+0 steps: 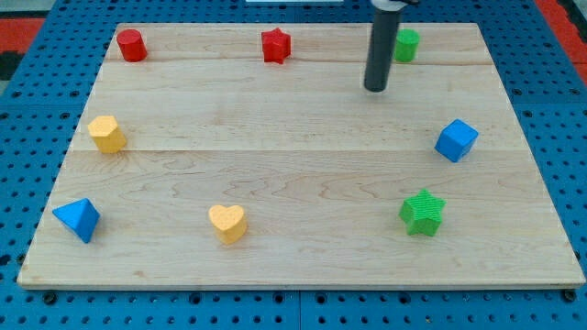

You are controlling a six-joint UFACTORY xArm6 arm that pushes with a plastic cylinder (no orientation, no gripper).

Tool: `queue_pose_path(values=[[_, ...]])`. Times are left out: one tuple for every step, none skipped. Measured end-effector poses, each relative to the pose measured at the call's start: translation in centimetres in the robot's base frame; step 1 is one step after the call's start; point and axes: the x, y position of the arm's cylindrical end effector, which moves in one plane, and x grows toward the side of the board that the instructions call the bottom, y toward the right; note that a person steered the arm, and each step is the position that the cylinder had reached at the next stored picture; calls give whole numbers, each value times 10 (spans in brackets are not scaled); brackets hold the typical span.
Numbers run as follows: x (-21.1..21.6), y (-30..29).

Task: Slide red star to the left and down

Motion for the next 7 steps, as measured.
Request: queue_pose_path(values=[[-28, 1], [-50, -39], [-71, -114], [-97, -137], [-113, -166], [-106, -204], [-48, -209]])
